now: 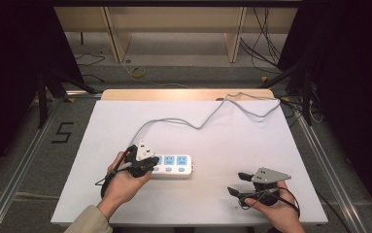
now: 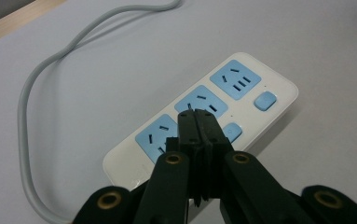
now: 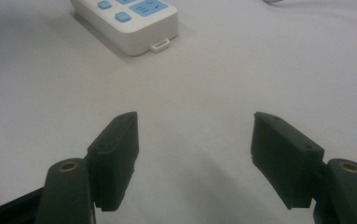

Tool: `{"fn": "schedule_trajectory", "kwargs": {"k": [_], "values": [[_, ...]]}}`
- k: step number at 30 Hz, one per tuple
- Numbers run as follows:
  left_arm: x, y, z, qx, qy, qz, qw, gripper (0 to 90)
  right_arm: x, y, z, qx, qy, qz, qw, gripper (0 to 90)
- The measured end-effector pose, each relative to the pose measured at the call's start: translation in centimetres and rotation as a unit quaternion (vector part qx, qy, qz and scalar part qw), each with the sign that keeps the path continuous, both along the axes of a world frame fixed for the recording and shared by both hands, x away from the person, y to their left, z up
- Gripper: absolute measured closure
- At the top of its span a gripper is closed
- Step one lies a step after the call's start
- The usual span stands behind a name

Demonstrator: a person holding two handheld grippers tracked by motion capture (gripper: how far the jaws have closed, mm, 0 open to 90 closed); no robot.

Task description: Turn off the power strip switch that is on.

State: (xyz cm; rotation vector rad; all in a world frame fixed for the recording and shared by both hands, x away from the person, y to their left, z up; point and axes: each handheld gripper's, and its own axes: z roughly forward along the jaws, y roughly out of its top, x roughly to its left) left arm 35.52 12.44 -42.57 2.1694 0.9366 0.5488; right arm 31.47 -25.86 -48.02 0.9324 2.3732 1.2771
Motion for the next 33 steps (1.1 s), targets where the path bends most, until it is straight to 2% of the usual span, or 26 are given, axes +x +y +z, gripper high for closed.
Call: {"fn": "schedule_trajectory", "kwargs": {"k": [33], "values": [[1.2,-1.2,-0.1,0.027,0.037,-0.003,0.999,89.5,0.0,0.0,0.0,0.001,0.001,-0.001,1.0,33.1]]}}
